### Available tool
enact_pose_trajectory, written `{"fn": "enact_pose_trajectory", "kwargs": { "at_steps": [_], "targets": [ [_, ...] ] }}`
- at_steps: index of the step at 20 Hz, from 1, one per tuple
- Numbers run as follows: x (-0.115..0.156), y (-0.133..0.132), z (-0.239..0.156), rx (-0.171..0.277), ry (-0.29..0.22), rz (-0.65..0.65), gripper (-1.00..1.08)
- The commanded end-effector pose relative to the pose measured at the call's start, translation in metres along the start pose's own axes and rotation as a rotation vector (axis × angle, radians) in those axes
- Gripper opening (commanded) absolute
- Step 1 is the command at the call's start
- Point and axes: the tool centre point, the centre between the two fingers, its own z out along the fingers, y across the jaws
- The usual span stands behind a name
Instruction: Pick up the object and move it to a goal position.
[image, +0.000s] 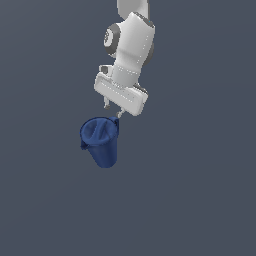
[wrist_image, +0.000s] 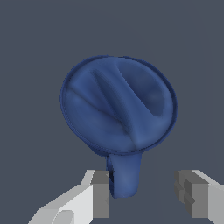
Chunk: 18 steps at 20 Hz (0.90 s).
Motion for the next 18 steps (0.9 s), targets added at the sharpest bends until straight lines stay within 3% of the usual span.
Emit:
{"fn": "enact_pose_trajectory", "kwargs": {
  "at_steps": [1,18],
  "targets": [
    [-0.003,0.000,0.003,0.005,0.016,0.032,0.28],
    [-0.030,-0.005,0.021,0.071,0.083,0.223,0.28]
  ]
}}
